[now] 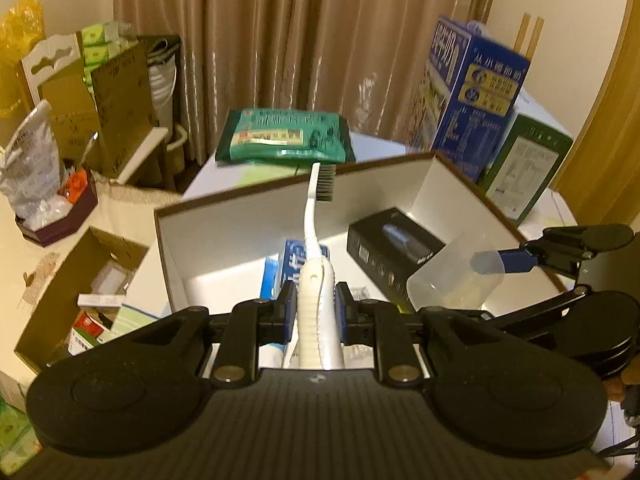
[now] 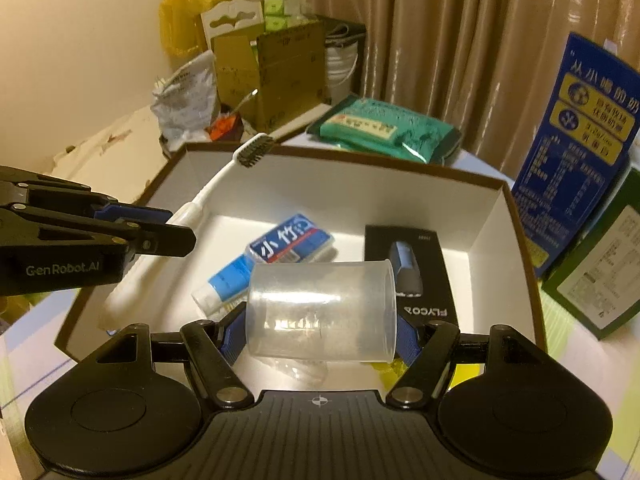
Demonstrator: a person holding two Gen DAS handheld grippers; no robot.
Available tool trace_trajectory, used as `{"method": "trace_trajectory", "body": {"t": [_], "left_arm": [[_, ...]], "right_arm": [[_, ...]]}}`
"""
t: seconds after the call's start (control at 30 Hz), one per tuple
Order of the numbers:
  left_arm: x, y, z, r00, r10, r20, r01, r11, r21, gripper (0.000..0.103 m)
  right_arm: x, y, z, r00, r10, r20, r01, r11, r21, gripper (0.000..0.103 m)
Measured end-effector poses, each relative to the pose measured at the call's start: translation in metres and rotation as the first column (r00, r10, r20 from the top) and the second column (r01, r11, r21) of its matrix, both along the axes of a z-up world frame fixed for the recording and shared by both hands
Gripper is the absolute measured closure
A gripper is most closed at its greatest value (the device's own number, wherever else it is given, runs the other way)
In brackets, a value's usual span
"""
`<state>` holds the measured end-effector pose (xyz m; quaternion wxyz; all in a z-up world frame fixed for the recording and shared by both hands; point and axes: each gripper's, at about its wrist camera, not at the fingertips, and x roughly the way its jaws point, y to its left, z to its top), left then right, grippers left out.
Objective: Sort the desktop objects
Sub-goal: 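Lower the toothbrush and cup into the box and open both tools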
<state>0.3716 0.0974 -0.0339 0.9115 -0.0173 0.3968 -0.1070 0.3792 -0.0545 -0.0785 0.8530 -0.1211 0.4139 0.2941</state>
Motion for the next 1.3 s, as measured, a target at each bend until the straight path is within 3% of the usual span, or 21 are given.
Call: {"method": "trace_trajectory", "body": {"t": [0.33, 0.73, 0.97, 1.3], "left_arm": [[0.011, -0.004, -0.026, 0.995, -0.049, -0.084, 0.048, 0.999, -0.015, 0.087], [0.026, -0.015, -0.061, 0.970, -0.097, -0.221, 0.088, 0.995, -0.052, 0.087], [0.030, -0.021, -0.070, 0.957, -0.126, -0.260, 0.122, 0.992, -0.031, 0.087], [0.030, -0.016, -0.069, 0.958, -0.109, -0.265, 0.113, 0.994, 0.002, 0.087]], "right_arm": [[0.010, 0.000, -0.020, 0.996, 0.020, -0.085, -0.021, 1.000, -0.020, 0.034], [0.024, -0.006, -0.043, 0.980, -0.016, -0.196, 0.006, 0.999, -0.051, 0.034], [0.025, -0.007, -0.047, 0.974, -0.028, -0.225, 0.019, 0.999, -0.044, 0.034], [0.024, -0.004, -0.049, 0.969, -0.029, -0.244, 0.018, 0.999, -0.046, 0.034]]}}
